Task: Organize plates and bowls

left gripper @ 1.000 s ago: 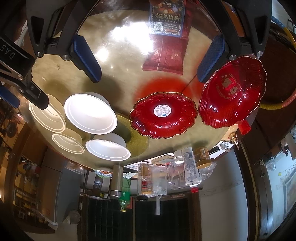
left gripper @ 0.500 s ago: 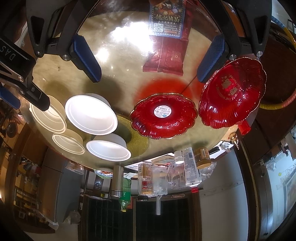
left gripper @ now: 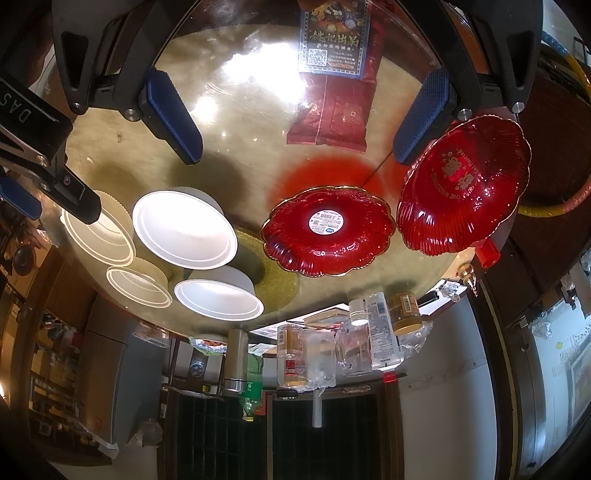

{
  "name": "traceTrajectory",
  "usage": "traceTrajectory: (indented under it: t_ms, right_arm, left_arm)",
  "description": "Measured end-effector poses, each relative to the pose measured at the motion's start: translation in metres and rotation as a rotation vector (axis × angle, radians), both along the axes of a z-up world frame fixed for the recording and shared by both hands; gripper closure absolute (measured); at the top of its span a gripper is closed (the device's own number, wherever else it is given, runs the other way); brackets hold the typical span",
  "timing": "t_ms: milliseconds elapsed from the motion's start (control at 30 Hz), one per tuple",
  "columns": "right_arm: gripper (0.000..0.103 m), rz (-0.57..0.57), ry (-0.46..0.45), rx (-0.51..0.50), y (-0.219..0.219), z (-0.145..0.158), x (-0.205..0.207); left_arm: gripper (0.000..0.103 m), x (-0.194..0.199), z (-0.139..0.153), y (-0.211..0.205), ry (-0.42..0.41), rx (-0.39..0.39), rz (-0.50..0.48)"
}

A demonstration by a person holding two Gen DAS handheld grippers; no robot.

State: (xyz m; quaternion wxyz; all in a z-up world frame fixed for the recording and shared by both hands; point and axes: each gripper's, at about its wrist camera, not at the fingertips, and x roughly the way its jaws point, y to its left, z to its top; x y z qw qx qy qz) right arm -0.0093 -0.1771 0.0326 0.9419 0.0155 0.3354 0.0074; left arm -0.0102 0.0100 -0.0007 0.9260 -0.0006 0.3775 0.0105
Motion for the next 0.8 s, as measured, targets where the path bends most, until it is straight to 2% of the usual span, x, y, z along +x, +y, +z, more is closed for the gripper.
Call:
traceTrajectory:
  t_ms: [633, 800]
  right_arm:
    - [0.0, 0.008, -0.001, 0.005, 0.005, 0.003, -0.003]
    - [0.0, 0.034, 0.0, 0.006, 0.014, 0.002, 0.0]
  left_arm:
    - [0.0, -0.008, 0.005, 0.004, -0.004, -0.025, -0.007]
    - [0.0, -0.013, 0.01, 0.018, -0.011, -0.062, 0.001]
